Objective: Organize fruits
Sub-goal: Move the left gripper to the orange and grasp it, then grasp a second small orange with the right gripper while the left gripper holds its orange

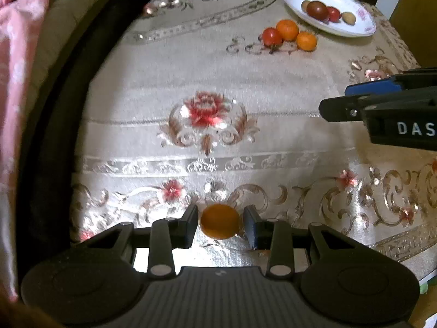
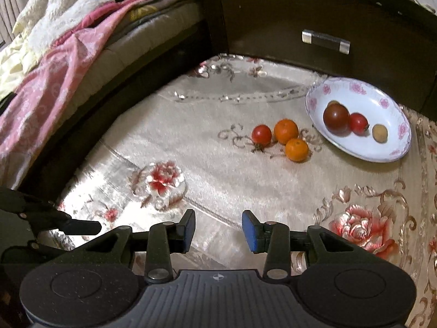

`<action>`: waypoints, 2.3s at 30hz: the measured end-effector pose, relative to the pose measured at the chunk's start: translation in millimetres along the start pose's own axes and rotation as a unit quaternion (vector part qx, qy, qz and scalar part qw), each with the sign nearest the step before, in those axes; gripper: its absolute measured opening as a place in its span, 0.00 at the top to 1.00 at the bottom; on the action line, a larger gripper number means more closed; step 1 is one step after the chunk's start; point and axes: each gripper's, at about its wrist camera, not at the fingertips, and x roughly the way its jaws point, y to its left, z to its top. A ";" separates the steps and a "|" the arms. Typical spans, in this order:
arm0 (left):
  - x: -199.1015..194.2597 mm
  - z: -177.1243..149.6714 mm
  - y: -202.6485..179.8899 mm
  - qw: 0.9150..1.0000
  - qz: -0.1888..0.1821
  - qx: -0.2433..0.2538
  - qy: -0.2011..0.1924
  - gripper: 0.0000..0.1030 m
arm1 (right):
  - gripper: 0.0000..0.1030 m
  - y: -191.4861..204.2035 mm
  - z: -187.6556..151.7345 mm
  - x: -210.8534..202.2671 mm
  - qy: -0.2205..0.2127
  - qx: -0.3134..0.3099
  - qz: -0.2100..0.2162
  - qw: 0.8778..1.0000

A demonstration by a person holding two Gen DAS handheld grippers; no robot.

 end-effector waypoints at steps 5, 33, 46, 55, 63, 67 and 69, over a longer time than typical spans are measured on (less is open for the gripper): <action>6.9 2.1 3.5 1.000 -0.006 -0.015 0.008 0.57 | 0.67 -1.3 -1.9 4.8 0.013 -0.002 -0.003 1.000; 22.2 48.3 -23.9 0.999 -0.020 0.022 -0.021 0.61 | 0.64 -37.0 0.8 20.5 0.041 0.027 -0.036 0.998; 42.2 121.9 -37.5 0.997 -0.044 0.030 -0.053 0.61 | 0.64 -80.5 25.8 33.3 0.020 0.064 -0.070 0.995; 49.8 138.6 -39.8 0.996 -0.057 0.032 -0.055 0.61 | 0.63 -87.0 47.5 57.2 -0.001 0.053 -0.071 0.996; 53.6 140.2 -40.6 0.996 -0.064 0.032 -0.051 0.61 | 0.63 -92.4 57.4 73.2 -0.003 0.046 -0.079 0.996; 54.4 140.0 -41.3 0.996 -0.063 0.036 -0.051 0.61 | 0.63 -91.7 61.7 77.3 -0.008 0.039 -0.074 0.996; 54.6 140.1 -41.5 0.996 -0.063 0.037 -0.052 0.61 | 0.64 -90.9 62.7 79.5 -0.008 0.033 -0.074 0.997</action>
